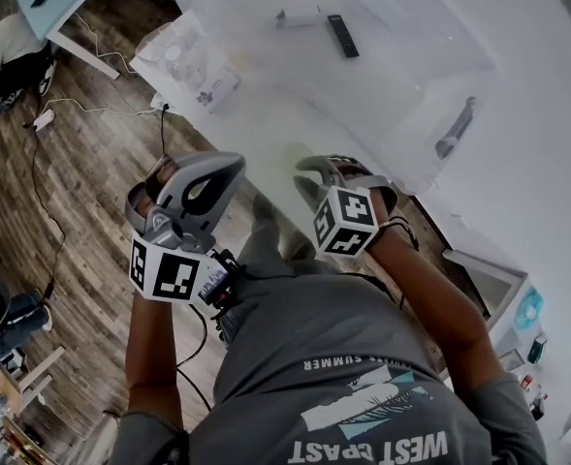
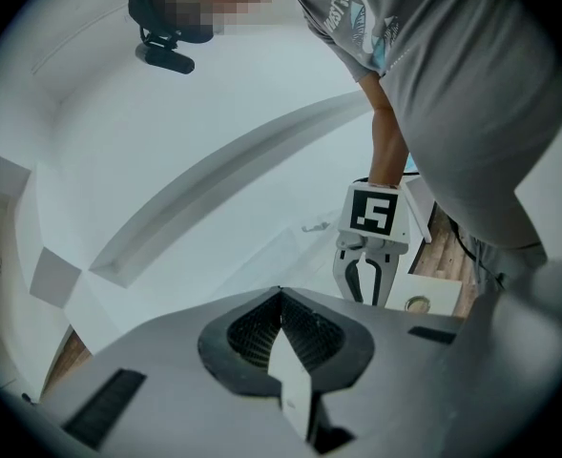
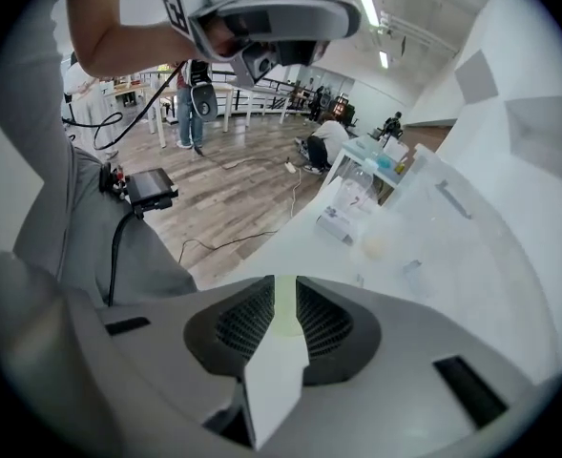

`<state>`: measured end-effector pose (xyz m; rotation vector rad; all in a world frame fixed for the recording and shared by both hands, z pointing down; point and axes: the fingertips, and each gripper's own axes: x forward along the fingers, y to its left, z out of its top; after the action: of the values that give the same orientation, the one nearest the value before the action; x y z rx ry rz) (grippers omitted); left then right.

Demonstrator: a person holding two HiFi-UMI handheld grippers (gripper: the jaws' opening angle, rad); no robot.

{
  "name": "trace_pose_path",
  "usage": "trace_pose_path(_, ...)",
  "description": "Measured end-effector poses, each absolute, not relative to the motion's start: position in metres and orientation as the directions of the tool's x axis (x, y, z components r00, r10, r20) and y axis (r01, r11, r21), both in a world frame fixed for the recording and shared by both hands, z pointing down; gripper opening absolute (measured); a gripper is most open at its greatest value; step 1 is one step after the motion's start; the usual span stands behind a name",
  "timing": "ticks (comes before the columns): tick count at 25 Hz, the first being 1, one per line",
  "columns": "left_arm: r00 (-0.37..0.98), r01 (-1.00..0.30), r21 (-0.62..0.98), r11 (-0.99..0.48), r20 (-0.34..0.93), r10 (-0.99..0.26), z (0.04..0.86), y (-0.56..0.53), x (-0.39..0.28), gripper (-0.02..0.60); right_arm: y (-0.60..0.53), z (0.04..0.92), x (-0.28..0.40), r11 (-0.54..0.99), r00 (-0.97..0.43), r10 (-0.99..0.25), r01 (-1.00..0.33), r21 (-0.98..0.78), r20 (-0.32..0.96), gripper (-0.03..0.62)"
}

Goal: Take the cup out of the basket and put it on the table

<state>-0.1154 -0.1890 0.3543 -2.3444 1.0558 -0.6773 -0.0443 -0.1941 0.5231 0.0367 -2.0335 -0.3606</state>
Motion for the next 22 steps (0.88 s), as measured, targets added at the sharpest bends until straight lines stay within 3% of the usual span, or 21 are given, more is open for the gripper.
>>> trace_pose_path(6,0.596,-0.514,-0.630,-0.582,0.225,-0.771,0.333,-0.180,-0.096,0.009,-0.187,0.439,-0.046,0.921,-0.691,-0.286,-0.007,0.390,0.664,0.055)
trace_pose_path(8,0.606,-0.505,-0.639,-0.580,0.216,-0.766,0.322,-0.175,-0.086,0.009,-0.178,0.400,-0.044,0.912,-0.775,-0.291,-0.047,0.408,0.561,0.018)
trace_pose_path(11,0.622,-0.493,-0.651,-0.577,0.201,-0.757,0.308,-0.166,-0.068,0.009,-0.160,0.350,-0.034,0.911,-0.859,-0.271,-0.083,0.404,0.435,0.012)
trace_pose_path(16,0.657,-0.454,-0.681,-0.575,0.180,-0.732,0.288,-0.152,-0.035,0.009,-0.136,0.296,-0.006,0.892,-0.902,-0.298,-0.148,0.426,0.311,0.011)
trace_pose_path(22,0.685,-0.420,-0.700,-0.577,0.172,-0.708,0.271,-0.131,-0.001,0.009,-0.113,0.270,0.031,0.871,-0.897,-0.352,-0.210,0.444,0.268,0.011)
